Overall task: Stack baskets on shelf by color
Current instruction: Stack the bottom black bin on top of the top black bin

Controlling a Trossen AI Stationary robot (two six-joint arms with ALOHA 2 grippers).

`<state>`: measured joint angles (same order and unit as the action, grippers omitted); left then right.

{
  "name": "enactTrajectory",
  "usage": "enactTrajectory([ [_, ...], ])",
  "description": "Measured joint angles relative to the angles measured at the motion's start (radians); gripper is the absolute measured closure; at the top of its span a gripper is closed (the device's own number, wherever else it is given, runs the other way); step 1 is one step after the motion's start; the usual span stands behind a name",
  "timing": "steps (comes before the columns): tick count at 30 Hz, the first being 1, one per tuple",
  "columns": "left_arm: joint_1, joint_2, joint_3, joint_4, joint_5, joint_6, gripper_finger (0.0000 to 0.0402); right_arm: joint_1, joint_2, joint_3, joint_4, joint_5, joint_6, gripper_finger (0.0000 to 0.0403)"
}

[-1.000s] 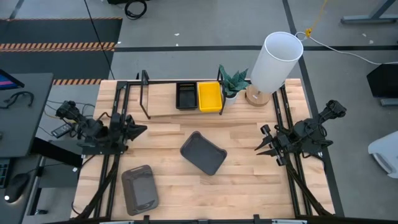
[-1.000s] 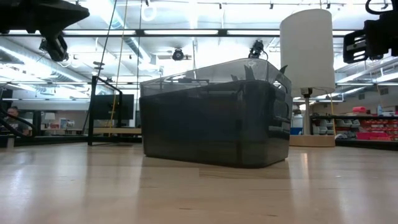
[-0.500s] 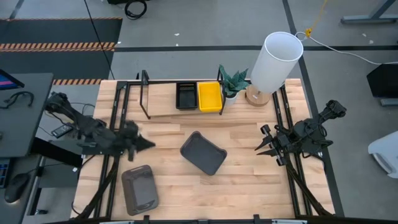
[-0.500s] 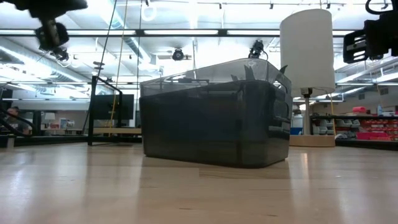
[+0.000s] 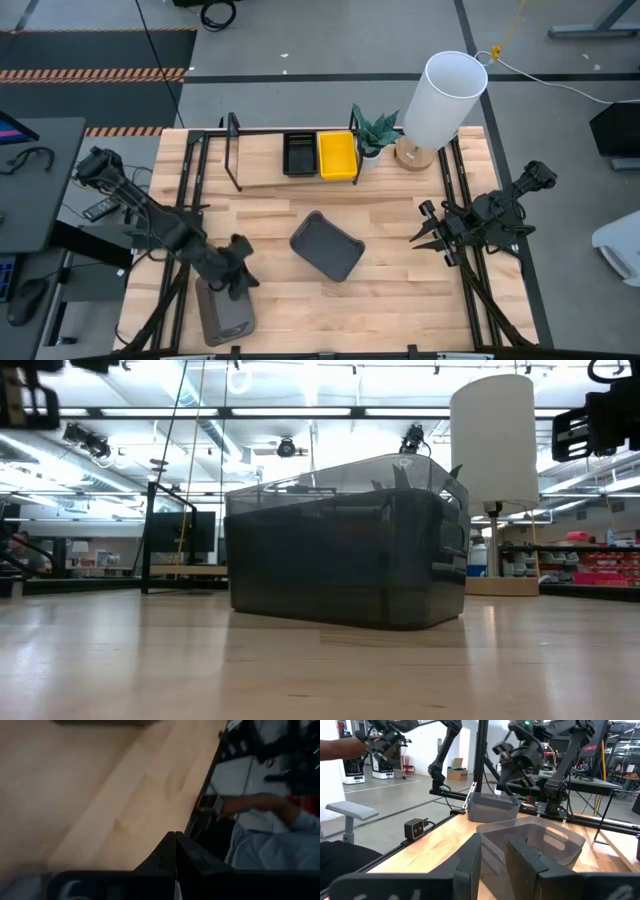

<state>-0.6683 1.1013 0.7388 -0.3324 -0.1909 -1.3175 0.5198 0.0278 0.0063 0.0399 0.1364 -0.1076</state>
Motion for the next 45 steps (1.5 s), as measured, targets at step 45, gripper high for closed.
enactTrajectory([
  [45, -0.249, 0.703, 0.774, -0.772, 0.117, -0.137, 0.0250, 0.000, 0.000, 0.000, 0.005, 0.000, 0.000, 0.0313],
])
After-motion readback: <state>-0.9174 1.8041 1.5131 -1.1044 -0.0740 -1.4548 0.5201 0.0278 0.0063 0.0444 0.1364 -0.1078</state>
